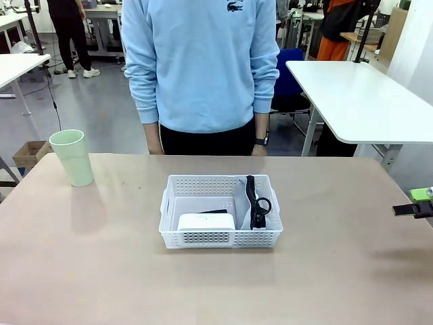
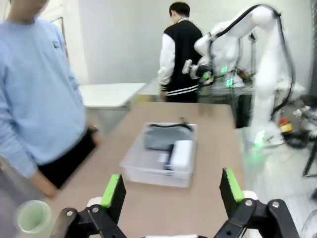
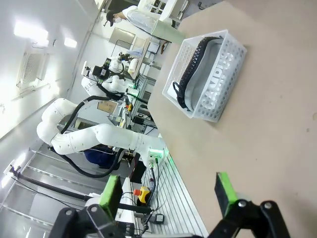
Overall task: Efficiently arrange items inside the basket to fit them all.
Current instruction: Pick up the Reusable plastic cup and place it inside the Organizing basket.
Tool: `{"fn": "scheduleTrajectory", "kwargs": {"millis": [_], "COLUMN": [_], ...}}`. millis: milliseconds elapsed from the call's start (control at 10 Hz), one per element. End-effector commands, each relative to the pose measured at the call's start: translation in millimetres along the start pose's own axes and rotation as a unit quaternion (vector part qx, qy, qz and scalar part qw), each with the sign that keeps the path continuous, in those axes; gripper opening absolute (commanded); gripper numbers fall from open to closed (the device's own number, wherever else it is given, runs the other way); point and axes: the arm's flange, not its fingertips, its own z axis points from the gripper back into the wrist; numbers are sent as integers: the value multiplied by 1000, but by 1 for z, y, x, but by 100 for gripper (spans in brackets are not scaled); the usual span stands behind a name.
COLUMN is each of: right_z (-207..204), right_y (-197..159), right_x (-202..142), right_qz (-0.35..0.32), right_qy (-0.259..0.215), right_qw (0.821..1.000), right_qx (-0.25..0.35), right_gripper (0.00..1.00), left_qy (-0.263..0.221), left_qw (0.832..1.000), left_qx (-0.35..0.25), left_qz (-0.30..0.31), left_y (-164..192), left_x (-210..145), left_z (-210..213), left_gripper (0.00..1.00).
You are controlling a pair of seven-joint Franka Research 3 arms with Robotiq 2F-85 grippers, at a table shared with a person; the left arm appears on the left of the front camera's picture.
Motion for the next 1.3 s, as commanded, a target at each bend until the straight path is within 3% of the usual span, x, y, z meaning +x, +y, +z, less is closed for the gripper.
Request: {"fn": "scheduleTrajectory", "kwargs": {"millis": [0, 100, 300, 400, 500, 800, 1200], "right_z": [-1, -1, -1, -1, -1, -1, -1], "right_y": [1, 1, 1, 1, 1, 1, 1], "right_x": [-4, -4, -4, -4, -4, -4, -4], "right_qz": [11, 11, 11, 11, 11, 11, 11], "right_qy": [-1, -1, -1, -1, -1, -1, -1], "right_qw": [1000, 1000, 1000, 1000, 1000, 1000, 1000], "right_qx": [-7, -7, -7, -7, -7, -7, -7], "right_gripper": [100, 100, 100, 100, 100, 100, 100], "left_qy": [-24, 0, 0, -9, 1, 44, 84], "left_qw": [991, 1000, 1000, 999, 999, 998, 986], "left_qx": [99, 0, 0, 35, 36, 35, 146], "left_qz": [-90, 0, 0, -38, -15, -35, -21], "left_y": [7, 0, 0, 6, 42, 88, 142], "left_x": [8, 0, 0, 1, -10, -52, -120], "left_z": [3, 0, 0, 5, 11, 22, 40], "left_gripper": [100, 100, 100, 100, 100, 100, 100]}}
